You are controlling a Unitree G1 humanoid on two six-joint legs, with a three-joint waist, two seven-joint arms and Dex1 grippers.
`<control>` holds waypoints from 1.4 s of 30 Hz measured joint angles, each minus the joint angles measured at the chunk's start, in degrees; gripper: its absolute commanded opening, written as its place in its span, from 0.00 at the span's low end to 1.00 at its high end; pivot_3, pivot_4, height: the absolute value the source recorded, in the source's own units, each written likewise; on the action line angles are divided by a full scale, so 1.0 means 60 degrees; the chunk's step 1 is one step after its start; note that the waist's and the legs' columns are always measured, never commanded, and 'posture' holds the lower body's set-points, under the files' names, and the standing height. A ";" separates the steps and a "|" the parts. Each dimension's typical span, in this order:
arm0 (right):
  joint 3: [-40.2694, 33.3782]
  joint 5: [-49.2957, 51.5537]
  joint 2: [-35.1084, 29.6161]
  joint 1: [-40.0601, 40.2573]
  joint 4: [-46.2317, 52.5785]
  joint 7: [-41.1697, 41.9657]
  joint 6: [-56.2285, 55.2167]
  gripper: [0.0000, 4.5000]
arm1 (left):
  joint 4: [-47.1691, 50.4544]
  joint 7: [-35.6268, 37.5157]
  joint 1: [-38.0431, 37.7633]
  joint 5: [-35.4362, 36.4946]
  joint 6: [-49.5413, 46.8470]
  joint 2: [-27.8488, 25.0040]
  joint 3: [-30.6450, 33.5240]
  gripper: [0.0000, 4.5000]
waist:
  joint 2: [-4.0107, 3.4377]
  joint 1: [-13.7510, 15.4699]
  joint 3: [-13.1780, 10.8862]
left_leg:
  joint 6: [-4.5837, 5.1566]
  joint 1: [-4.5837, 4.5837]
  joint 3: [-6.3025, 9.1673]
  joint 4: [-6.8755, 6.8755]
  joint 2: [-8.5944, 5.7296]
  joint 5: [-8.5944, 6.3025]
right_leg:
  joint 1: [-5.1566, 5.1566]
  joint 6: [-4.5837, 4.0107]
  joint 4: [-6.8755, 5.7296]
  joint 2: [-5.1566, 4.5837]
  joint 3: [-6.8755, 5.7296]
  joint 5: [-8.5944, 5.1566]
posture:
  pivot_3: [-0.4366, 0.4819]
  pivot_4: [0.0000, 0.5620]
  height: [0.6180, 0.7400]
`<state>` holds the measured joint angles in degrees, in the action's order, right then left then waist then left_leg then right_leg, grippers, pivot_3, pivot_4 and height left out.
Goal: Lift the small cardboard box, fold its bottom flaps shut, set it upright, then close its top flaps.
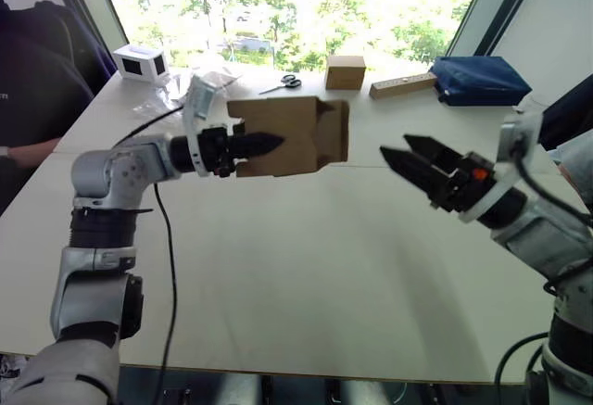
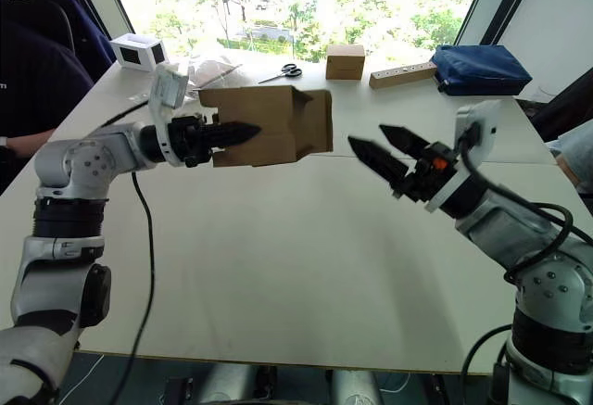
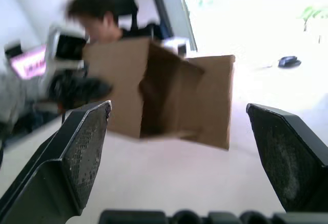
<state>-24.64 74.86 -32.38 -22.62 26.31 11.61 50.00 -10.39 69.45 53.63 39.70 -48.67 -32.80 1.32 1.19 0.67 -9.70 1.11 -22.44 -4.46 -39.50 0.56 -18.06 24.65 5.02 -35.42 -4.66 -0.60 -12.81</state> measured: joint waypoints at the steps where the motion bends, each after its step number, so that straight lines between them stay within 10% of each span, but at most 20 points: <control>1: 0.0006 0.0184 0.0146 -0.0237 -0.0131 -0.0292 -0.0097 0.83 | -0.0003 0.0237 0.0104 -0.0206 0.0385 -0.0011 -0.0161 0.00 | -0.0002 -0.0016 -0.0001 | 0.0002 -0.0001 -0.0005 0.0001 0.0000 -0.0001 | 0.0001 0.0002 0.0002 0.0001 0.0001 0.0001 | 0.48 0.27 1.00; 11: 0.0535 0.0438 0.0050 -0.1221 -0.0191 -0.1017 -0.0479 0.01 | -0.0306 0.1475 0.1338 -0.1104 0.2289 0.0060 -0.0832 0.00 | -0.0006 -0.0060 -0.0003 | 0.0019 -0.0010 -0.0004 0.0002 0.0000 -0.0008 | 0.0008 0.0034 0.0001 0.0020 0.0002 0.0017 | 0.48 0.27 1.00; 42: 0.2216 -0.0014 0.0614 -0.2087 -0.0214 -0.0404 -0.0825 0.00 | 0.0345 0.1263 0.1097 -0.0320 0.1288 0.0385 -0.0615 0.00 | -0.0006 -0.0230 -0.0004 | 0.0022 -0.0014 0.0002 0.0001 0.0008 -0.0009 | 0.0011 0.0055 0.0002 0.0027 0.0005 0.0027 | 0.48 0.27 1.00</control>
<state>-11.35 74.78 -28.69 -35.14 25.02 9.19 45.05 -8.32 77.03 60.21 37.78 -40.94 -30.49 -2.37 1.16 -0.71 -9.72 1.24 -22.52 -4.45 -39.49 0.61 -18.11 24.71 5.35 -35.40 -4.50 -0.57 -12.64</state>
